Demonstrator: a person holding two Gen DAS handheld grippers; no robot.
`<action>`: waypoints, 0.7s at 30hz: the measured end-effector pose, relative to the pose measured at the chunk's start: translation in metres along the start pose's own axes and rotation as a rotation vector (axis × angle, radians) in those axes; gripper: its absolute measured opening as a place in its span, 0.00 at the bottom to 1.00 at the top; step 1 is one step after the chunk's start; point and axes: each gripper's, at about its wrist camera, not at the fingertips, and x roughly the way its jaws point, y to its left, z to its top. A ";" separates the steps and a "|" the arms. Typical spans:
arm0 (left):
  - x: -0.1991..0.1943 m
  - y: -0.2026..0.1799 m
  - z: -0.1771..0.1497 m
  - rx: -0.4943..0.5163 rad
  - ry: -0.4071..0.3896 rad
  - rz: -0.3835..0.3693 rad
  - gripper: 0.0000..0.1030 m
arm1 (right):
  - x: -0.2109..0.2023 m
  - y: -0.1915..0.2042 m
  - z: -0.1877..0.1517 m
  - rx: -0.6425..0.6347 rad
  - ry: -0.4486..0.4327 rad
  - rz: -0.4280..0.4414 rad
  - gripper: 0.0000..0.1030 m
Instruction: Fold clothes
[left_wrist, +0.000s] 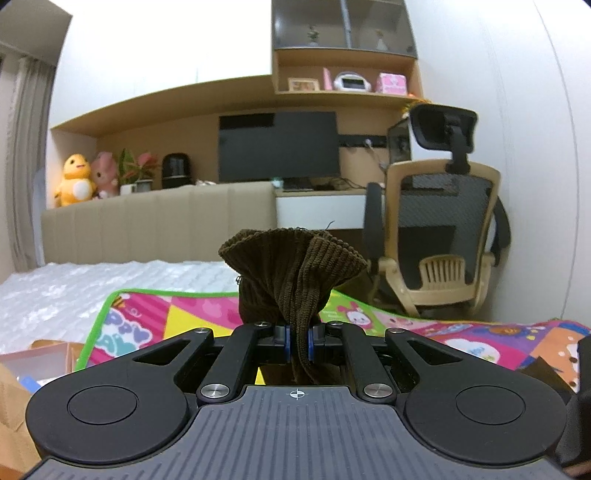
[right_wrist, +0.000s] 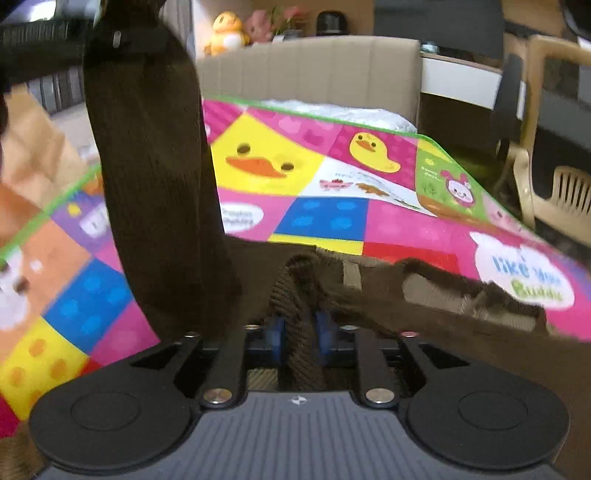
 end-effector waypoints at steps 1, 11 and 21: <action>0.001 -0.005 0.002 0.010 0.001 -0.006 0.09 | -0.013 -0.008 0.001 0.029 -0.029 0.019 0.46; 0.024 -0.096 -0.001 -0.037 0.141 -0.363 0.69 | -0.140 -0.105 -0.018 0.202 -0.269 -0.257 0.82; 0.057 -0.069 -0.041 -0.331 0.541 -0.283 0.96 | -0.107 -0.131 -0.036 0.409 -0.169 -0.198 0.86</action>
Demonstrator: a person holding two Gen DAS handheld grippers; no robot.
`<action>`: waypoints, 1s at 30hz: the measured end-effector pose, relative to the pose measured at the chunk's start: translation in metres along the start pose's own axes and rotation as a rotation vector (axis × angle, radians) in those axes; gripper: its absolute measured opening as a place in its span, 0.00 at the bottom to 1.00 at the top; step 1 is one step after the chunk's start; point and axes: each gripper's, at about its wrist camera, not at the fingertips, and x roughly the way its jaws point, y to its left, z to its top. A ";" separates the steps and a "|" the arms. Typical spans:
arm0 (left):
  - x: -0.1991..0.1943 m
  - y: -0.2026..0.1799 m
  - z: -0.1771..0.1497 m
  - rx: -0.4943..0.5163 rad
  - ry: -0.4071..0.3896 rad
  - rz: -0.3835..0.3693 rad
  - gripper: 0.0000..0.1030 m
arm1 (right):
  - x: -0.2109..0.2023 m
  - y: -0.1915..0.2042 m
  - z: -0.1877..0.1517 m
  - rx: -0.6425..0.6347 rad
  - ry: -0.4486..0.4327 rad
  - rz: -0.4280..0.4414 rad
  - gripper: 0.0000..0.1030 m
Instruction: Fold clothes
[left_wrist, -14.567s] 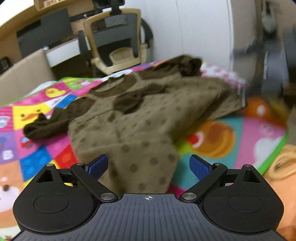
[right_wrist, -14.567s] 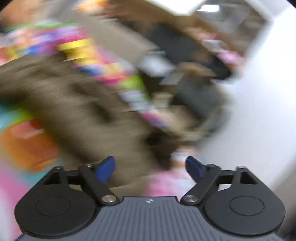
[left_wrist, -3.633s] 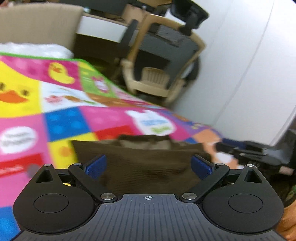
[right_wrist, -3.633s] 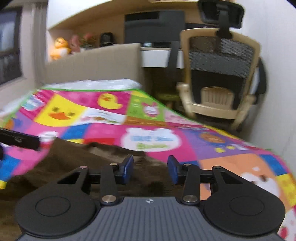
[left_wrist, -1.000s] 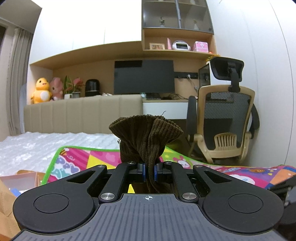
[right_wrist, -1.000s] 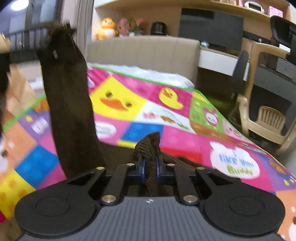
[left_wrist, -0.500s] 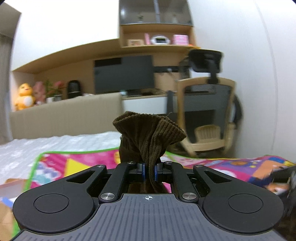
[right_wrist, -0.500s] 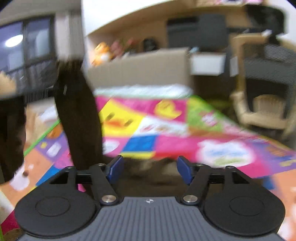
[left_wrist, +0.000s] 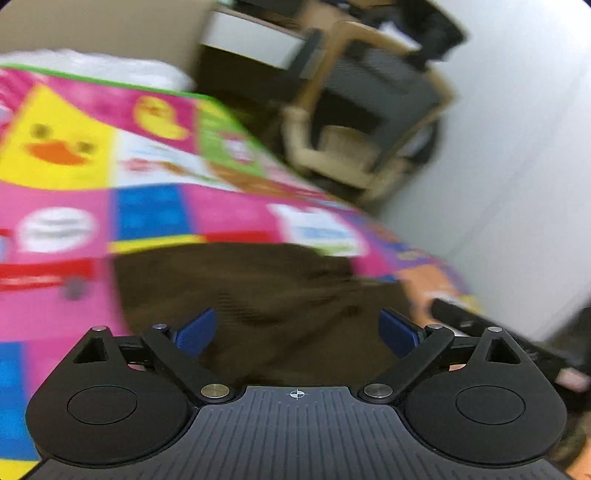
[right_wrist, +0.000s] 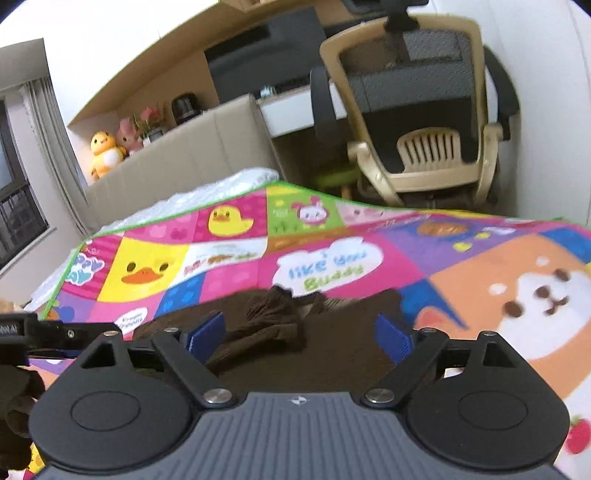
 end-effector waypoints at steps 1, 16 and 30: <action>-0.002 0.001 0.000 0.023 -0.019 0.073 0.98 | 0.011 0.006 0.002 -0.016 0.007 -0.008 0.86; -0.034 0.054 0.006 -0.042 -0.131 0.002 1.00 | 0.062 0.036 0.006 -0.115 0.053 0.035 0.21; 0.031 0.018 -0.007 0.090 0.090 -0.073 1.00 | 0.011 -0.033 -0.033 -0.120 0.185 -0.101 0.34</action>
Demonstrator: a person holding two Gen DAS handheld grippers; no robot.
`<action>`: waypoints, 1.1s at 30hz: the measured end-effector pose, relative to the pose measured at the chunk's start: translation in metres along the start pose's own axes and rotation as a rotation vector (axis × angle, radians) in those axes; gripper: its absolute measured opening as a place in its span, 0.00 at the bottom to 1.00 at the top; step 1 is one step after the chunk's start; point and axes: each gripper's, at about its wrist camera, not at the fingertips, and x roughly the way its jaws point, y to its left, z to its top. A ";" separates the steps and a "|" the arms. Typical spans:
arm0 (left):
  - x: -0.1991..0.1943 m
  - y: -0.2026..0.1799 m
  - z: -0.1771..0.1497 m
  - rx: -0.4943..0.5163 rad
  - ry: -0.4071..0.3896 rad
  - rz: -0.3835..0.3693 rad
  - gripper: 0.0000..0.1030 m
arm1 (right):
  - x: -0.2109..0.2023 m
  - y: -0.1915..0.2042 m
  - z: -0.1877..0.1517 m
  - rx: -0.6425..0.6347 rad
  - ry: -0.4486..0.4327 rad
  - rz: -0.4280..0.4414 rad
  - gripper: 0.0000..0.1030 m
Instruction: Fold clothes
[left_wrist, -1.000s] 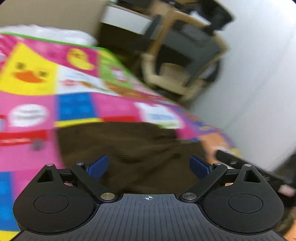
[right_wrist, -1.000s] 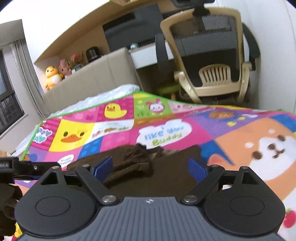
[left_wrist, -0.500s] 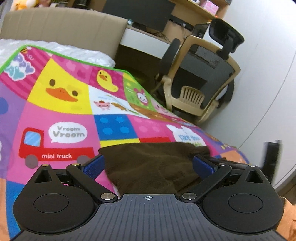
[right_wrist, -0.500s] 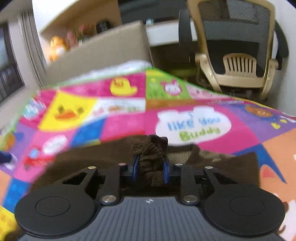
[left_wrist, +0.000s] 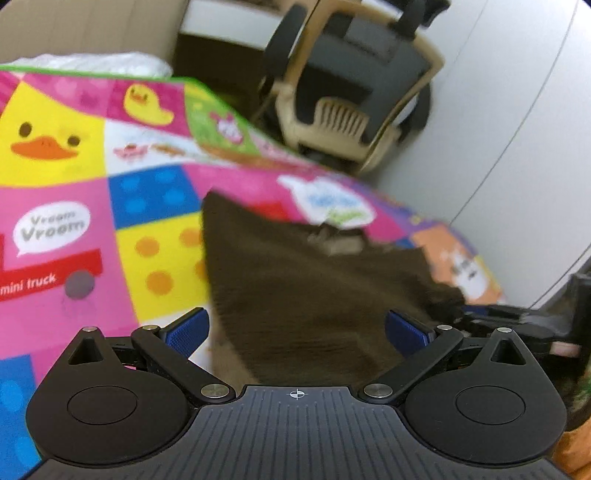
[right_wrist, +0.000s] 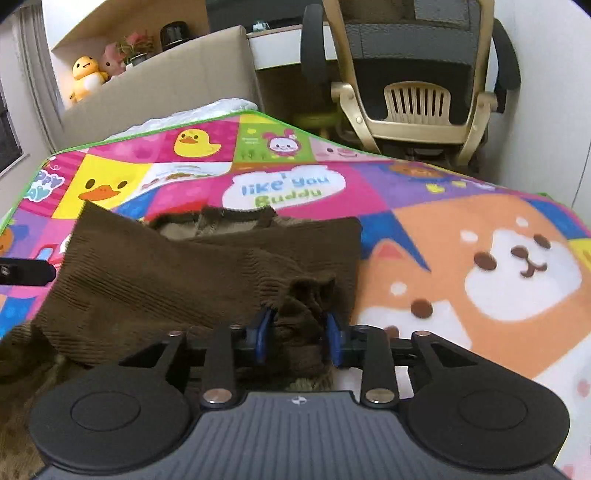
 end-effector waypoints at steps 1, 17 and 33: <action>0.000 0.005 0.003 -0.008 -0.001 0.014 1.00 | -0.005 0.000 0.004 -0.008 -0.018 -0.001 0.41; 0.052 0.053 0.032 -0.223 0.020 -0.075 0.99 | 0.057 -0.021 0.070 0.129 0.038 -0.032 0.62; -0.030 0.043 0.013 -0.111 -0.114 -0.221 0.11 | -0.072 0.007 0.037 -0.068 -0.137 0.144 0.12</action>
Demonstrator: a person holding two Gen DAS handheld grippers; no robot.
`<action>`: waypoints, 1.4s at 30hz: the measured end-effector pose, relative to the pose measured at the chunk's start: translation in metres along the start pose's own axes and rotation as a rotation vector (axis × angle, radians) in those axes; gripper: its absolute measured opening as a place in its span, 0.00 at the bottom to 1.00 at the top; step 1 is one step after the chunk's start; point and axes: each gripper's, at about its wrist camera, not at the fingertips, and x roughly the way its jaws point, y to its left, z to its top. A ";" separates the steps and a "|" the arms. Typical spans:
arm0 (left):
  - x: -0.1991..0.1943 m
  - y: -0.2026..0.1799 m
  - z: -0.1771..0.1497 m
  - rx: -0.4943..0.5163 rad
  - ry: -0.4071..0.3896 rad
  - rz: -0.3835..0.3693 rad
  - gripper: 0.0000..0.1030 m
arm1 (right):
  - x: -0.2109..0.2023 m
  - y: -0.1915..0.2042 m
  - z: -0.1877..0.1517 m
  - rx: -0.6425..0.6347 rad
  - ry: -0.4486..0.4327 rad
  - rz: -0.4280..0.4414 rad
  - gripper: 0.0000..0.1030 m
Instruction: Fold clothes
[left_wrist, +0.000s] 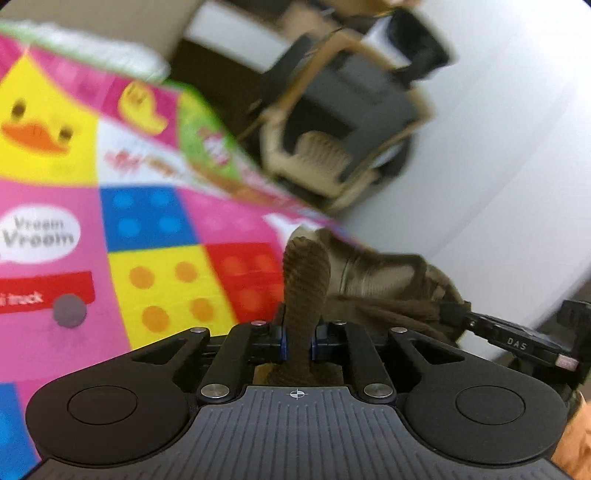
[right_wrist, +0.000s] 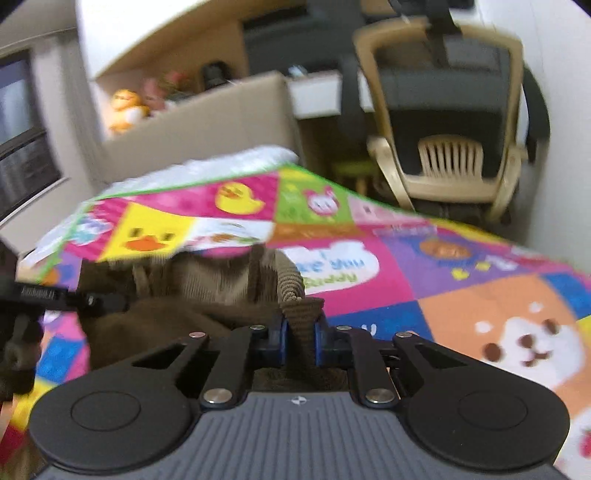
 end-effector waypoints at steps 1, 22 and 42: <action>-0.015 -0.006 -0.008 0.027 -0.007 -0.024 0.11 | -0.021 0.006 -0.004 -0.022 -0.014 0.013 0.12; -0.113 0.001 -0.123 -0.082 0.112 -0.216 0.93 | -0.149 -0.011 -0.116 0.091 0.006 0.109 0.72; 0.004 0.027 -0.004 -0.164 0.032 -0.111 0.93 | 0.023 -0.028 -0.037 0.227 0.011 0.092 0.59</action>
